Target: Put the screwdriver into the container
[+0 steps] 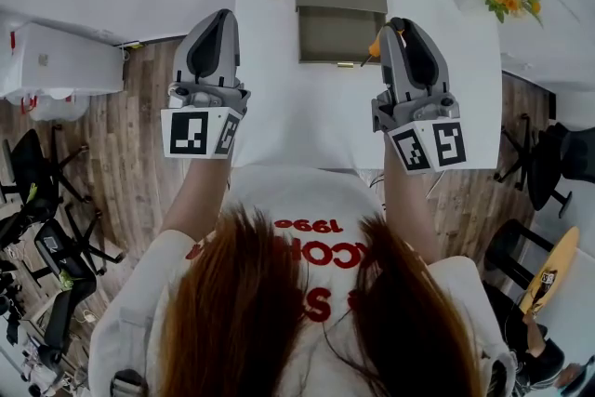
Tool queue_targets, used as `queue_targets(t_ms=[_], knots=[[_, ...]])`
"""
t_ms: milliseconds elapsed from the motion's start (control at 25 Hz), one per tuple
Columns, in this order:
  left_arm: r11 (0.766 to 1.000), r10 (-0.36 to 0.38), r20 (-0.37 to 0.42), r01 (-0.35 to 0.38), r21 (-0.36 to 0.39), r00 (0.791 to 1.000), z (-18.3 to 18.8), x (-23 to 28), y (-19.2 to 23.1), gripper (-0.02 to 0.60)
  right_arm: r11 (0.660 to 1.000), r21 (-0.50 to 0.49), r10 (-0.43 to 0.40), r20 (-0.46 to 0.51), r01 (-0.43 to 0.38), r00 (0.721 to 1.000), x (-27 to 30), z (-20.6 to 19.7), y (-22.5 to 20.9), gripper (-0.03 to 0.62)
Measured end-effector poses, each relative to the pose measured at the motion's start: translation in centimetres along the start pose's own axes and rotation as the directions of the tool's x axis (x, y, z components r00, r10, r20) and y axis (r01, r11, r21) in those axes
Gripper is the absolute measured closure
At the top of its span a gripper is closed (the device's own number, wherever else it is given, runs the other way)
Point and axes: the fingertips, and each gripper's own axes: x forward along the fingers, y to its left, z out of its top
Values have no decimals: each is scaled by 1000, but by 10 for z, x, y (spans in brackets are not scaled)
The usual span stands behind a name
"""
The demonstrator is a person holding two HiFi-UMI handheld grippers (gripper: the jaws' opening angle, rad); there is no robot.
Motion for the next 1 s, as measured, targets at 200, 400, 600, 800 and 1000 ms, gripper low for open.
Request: queue_targets(t_ms=[200,400,600,800,1000], knots=[[1000,6,-25,-6,-7,1000,-12,5,1,577,1000,5,16,-38,-15,999,8,-12,-6,496],[1000,7,-69,-9,-27,998,-32,11,-2,577,999,-5,32,-105,-33,994,21,-38,-19,496],[999,21,-119,-26,-46,993,-54,15,3,577,998,-14,58,-192,-61,980,41,-73,-28,496],[997,42,-151,-50,-52,988,-70,20,8,577,994,-54,73,-298,-93,952,59,-111,-40,496],[996,57,-172,-68,-57,983,-82,25,9,577,972,-140,96,-487,-186,868,71,-165,-47,496]])
